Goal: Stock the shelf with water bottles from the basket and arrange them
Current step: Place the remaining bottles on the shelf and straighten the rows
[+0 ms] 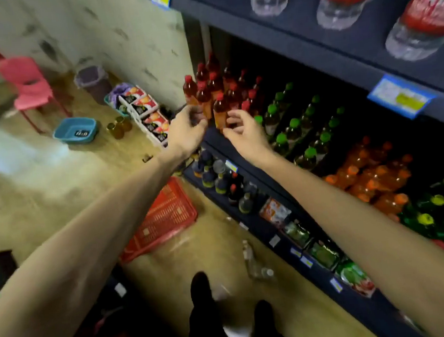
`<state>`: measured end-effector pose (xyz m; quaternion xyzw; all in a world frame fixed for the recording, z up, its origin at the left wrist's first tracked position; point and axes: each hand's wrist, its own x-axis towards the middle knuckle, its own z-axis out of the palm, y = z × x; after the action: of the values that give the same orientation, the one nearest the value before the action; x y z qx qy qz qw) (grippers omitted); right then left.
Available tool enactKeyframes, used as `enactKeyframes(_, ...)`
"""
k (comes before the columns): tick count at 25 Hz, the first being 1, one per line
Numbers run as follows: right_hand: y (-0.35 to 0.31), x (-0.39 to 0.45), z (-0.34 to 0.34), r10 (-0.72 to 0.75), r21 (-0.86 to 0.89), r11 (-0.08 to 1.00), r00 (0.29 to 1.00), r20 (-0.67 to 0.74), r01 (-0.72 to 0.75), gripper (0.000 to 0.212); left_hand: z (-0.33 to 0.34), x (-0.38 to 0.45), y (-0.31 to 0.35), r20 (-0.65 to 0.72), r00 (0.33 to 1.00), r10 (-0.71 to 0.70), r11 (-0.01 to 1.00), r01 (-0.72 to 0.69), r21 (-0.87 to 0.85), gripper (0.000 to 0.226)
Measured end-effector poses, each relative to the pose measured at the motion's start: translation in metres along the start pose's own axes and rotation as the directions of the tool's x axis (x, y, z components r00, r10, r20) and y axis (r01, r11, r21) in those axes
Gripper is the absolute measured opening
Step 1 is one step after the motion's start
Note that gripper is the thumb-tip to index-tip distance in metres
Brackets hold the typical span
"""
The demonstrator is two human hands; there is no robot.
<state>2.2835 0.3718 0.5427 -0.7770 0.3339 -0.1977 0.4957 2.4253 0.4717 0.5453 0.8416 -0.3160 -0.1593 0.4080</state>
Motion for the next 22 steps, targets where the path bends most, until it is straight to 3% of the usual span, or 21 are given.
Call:
enactKeyframes(3,0.065,-0.022,0.019,0.218,0.008,0.976,0.971,0.1,-0.22,0.044,0.039,-0.038,-0.052,0.084,0.987,-0.136,0.991,0.136,-0.001,0.026)
enactKeyframes(8,0.202,-0.069,0.059,0.434,-0.057,0.9,0.876,0.209,-0.432,0.039,0.113,-0.088,-0.141,0.236,0.909,-0.345,0.939,0.33,0.102,0.03)
enactKeyframes(13,0.376,-0.109,0.104,0.652,-0.117,0.758,0.739,0.171,-0.641,0.036,0.238,-0.123,-0.26,0.387,0.783,-0.487,0.871,0.467,0.152,0.02)
enactKeyframes(18,0.549,-0.156,0.139,0.804,-0.164,0.594,0.585,0.106,-0.787,0.044,0.383,-0.16,-0.421,0.539,0.652,-0.533,0.807,0.583,0.092,0.038)
enactKeyframes(20,0.603,-0.175,0.148,0.842,-0.153,0.539,0.53,0.099,-0.828,0.05,0.422,-0.166,-0.453,0.556,0.624,-0.549,0.8,0.586,0.132,0.041)
enactKeyframes(22,0.647,-0.192,0.155,0.847,-0.172,0.531,0.526,0.077,-0.83,0.048,0.445,-0.163,-0.467,0.558,0.608,-0.565,0.797,0.577,0.18,0.045)
